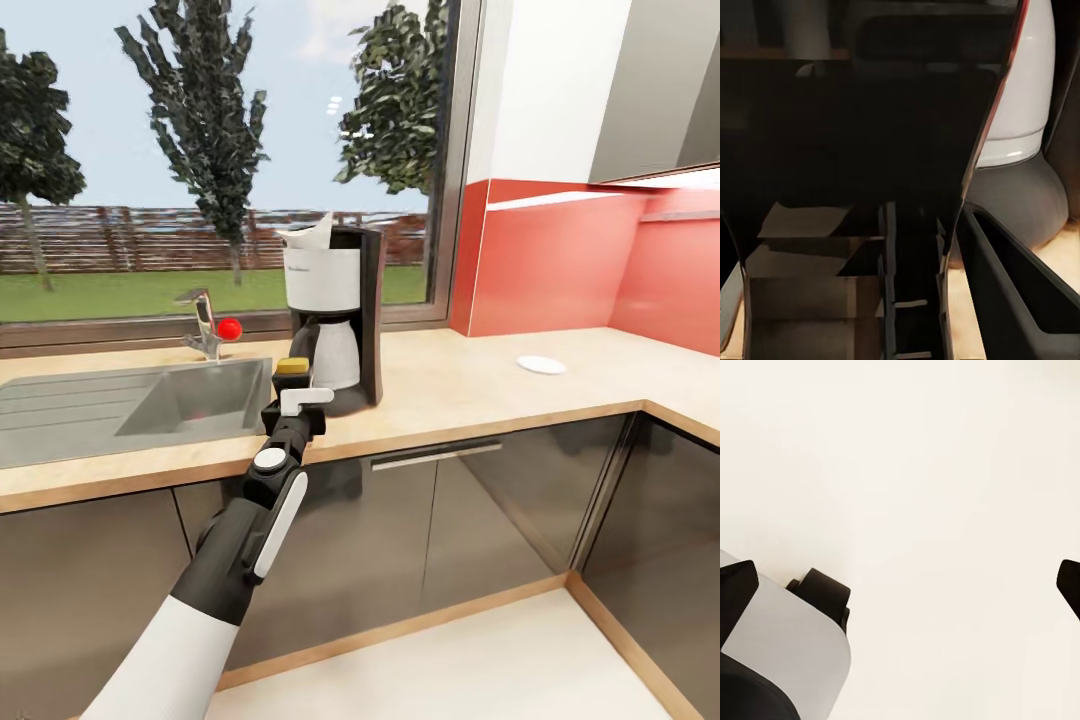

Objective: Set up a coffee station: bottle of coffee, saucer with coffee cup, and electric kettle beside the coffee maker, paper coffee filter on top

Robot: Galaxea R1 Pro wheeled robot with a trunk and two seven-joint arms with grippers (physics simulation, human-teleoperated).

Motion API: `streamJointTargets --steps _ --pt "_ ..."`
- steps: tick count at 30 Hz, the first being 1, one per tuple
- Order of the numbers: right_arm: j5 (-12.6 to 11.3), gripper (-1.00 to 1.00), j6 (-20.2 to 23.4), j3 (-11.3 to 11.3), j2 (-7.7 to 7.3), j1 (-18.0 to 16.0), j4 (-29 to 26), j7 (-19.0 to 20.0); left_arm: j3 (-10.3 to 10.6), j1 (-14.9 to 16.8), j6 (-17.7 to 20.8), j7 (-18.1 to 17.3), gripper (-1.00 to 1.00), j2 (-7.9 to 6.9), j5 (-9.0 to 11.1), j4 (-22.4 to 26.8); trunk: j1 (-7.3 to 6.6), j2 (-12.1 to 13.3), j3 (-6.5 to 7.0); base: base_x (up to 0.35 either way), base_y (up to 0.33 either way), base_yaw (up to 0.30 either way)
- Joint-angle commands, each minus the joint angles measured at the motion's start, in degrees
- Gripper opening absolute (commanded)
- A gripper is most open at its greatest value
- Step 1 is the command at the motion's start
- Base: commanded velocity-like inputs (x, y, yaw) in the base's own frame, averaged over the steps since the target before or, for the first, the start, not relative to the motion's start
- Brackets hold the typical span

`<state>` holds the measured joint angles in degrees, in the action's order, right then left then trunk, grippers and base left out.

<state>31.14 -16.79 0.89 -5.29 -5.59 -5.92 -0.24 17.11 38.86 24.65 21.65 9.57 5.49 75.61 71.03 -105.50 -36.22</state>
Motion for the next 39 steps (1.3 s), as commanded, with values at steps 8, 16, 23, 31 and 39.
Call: streamJointTargets --steps 8,16,23,31,39 --pt "0.1 1.0 -0.2 0.1 -0.04 0.0 0.0 0.0 0.1 0.1 0.2 0.5 -1.0 -0.02 0.4 0.1 0.44 -0.8 -0.42 0.0 0.0 0.0" --pt "0.1 1.0 -0.2 0.1 -0.02 0.0 0.0 0.0 0.1 0.1 0.2 0.5 -1.0 0.0 0.4 0.2 0.88 -1.6 -0.78 0.0 0.0 0.0" --pt "0.1 1.0 -0.2 0.1 -0.04 0.0 0.0 0.0 0.1 0.1 0.2 0.5 -1.0 0.0 0.4 0.2 0.88 -1.6 -0.78 0.0 0.0 0.0" --pt "0.1 1.0 -0.2 0.1 -0.06 0.0 0.0 0.0 0.1 0.1 0.2 0.5 -1.0 -0.01 0.4 0.2 0.88 -1.6 -0.78 0.0 0.0 0.0" --pt "0.1 1.0 -0.2 0.1 0.0 0.0 0.0 0.0 0.1 0.1 0.2 0.5 -1.0 0.0 0.5 0.2 0.88 -1.6 -0.78 0.0 0.0 0.0"
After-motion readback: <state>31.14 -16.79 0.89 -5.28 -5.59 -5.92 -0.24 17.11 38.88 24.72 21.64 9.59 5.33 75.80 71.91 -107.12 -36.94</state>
